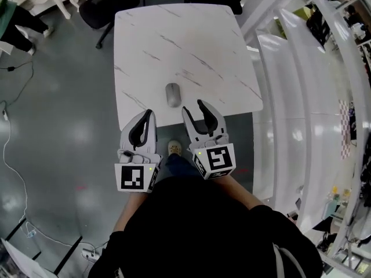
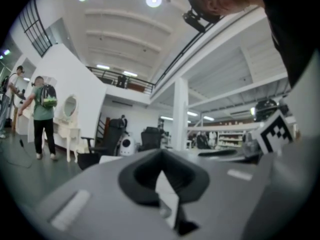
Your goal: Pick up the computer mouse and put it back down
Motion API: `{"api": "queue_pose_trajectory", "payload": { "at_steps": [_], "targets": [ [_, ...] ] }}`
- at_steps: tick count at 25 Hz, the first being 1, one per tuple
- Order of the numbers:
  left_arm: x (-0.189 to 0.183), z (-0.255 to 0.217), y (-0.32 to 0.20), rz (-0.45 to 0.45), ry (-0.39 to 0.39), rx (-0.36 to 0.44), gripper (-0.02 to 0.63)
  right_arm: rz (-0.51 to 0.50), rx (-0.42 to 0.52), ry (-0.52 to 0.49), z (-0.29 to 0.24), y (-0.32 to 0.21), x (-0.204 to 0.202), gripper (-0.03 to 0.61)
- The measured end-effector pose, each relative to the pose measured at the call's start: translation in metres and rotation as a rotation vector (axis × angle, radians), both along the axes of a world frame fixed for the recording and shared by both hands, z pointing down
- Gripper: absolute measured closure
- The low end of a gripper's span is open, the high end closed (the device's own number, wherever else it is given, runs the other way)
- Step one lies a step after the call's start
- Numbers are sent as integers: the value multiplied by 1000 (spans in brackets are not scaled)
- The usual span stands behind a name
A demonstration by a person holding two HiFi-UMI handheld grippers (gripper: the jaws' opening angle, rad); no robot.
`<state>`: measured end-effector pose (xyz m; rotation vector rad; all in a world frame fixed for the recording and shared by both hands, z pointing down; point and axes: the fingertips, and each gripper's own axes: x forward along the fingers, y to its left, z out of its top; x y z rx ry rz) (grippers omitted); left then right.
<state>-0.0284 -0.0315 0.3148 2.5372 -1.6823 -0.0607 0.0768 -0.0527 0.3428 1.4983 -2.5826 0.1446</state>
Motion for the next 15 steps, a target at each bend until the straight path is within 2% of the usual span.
{"api": "queue_pose_trajectory", "payload": {
  "at_steps": [8, 12, 15],
  "targets": [
    [5, 6, -52, -26, -48, -7, 605, -68, -88, -7, 33, -44, 0, 433],
    [1, 30, -56, -32, -82, -75, 605, -73, -108, -1, 44, -54, -5, 433],
    [1, 32, -62, -26, -81, -49, 606, -73, -106, 17, 48, -57, -7, 433]
  ]
}}
